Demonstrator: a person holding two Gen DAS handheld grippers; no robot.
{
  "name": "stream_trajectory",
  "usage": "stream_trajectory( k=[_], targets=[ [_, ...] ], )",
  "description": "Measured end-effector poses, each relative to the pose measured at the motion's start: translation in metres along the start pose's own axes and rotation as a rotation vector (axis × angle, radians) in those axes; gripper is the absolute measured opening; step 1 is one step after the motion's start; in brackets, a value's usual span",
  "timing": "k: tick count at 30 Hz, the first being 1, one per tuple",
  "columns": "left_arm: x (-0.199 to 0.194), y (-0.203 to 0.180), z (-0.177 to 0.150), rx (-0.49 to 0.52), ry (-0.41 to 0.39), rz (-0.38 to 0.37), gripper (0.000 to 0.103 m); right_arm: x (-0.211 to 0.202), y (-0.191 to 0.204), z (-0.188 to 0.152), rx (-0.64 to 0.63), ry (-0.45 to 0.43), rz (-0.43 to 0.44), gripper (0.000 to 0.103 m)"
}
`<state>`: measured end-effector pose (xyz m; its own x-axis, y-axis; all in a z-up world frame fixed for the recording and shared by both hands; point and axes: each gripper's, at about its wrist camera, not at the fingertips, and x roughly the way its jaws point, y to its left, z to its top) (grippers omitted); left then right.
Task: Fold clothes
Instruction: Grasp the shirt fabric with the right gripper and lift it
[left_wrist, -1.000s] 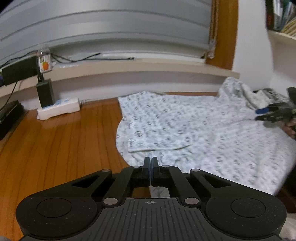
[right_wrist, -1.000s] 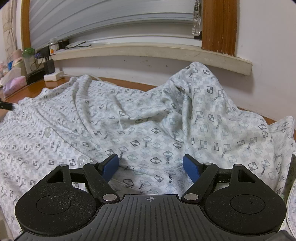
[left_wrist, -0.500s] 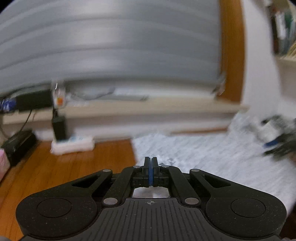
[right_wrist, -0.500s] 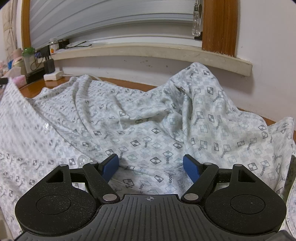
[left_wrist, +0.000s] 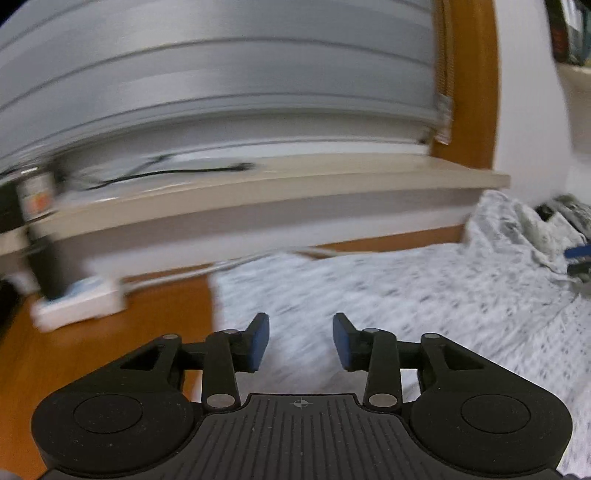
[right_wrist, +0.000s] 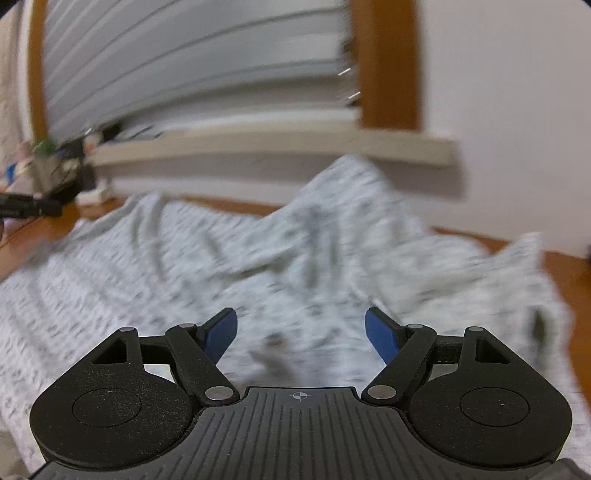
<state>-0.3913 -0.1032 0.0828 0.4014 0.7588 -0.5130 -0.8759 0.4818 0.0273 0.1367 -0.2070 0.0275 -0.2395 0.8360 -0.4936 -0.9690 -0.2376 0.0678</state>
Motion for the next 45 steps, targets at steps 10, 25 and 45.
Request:
stream_trajectory(
  k=[10,25,45],
  targets=[
    [0.073,-0.037,0.0,0.058,0.069,-0.117,0.056,-0.071,-0.079,-0.013,0.075,-0.001,-0.231,0.076],
    [0.083,-0.035,-0.003,0.052,0.117,-0.118,0.062,0.001,-0.033,0.047,-0.014,-0.001,-0.15,0.076],
    [0.083,-0.035,-0.002,0.051,0.119,-0.112,0.062,0.041,0.071,0.191,-0.173,-0.199,-0.06,0.005]
  ],
)
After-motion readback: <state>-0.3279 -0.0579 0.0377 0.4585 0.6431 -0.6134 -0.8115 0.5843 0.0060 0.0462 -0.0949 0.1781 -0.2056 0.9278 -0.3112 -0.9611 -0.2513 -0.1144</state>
